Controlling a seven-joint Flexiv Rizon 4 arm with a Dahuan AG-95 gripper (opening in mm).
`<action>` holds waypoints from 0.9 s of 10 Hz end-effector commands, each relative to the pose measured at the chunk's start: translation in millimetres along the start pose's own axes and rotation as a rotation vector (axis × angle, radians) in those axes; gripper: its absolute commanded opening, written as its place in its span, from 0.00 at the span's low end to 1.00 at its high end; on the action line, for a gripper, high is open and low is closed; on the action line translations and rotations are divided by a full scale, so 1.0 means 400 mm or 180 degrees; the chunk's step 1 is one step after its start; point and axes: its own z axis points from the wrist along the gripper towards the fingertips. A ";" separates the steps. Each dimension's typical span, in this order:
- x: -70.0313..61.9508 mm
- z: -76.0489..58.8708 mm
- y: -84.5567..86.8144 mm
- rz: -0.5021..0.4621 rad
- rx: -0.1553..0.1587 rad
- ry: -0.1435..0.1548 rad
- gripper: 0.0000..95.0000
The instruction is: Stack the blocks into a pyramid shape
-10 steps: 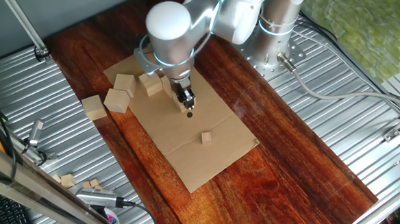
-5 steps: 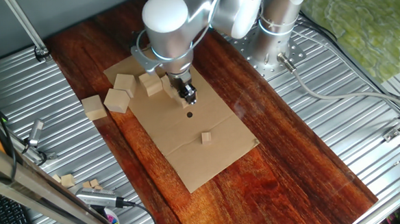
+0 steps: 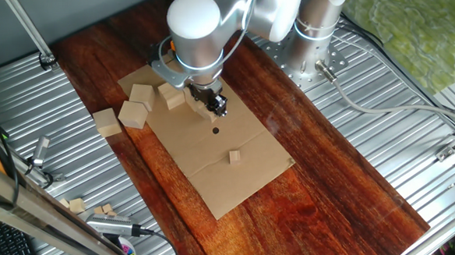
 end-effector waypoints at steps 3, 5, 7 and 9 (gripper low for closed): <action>-0.001 -0.003 0.002 -0.0199 0.0022 0.0019 0.00; -0.004 -0.006 0.005 -0.0249 0.0047 0.0033 0.00; -0.006 -0.008 0.007 -0.0180 0.0041 0.0041 0.00; -0.008 -0.008 0.008 -0.0137 0.0032 0.0043 0.00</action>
